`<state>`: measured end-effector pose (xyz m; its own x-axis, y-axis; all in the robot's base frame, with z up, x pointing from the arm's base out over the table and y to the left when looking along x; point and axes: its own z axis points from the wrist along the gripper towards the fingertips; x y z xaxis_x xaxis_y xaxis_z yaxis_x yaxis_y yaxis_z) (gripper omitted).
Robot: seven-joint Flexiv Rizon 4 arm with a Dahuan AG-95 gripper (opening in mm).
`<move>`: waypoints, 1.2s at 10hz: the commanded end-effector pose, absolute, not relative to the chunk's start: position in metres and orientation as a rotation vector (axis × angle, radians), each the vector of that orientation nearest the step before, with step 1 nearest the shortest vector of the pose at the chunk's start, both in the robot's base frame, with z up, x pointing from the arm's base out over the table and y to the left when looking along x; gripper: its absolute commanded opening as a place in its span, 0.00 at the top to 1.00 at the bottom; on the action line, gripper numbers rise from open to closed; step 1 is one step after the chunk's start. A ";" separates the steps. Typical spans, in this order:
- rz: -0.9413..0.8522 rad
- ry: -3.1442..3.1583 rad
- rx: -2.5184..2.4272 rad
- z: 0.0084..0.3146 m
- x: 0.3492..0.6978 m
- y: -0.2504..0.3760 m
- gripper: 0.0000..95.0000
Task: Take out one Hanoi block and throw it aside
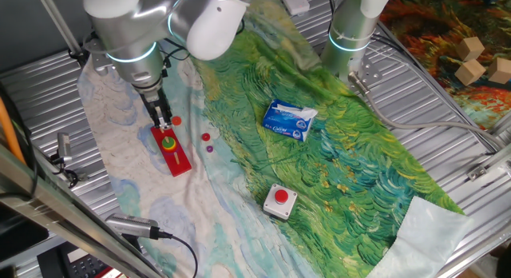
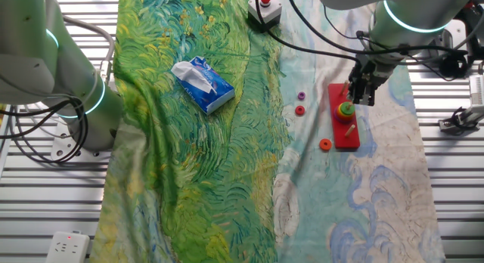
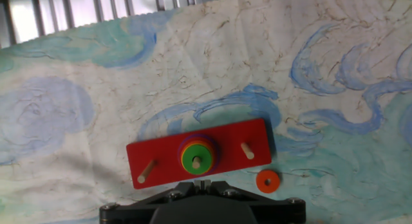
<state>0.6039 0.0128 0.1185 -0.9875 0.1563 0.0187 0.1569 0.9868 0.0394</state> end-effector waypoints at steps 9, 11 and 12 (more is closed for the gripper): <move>-0.056 -3.122 -0.258 0.119 0.602 0.012 1.00; -0.056 -3.122 -0.264 0.120 0.602 0.012 1.00; -0.056 -3.122 -0.262 0.120 0.602 0.012 1.00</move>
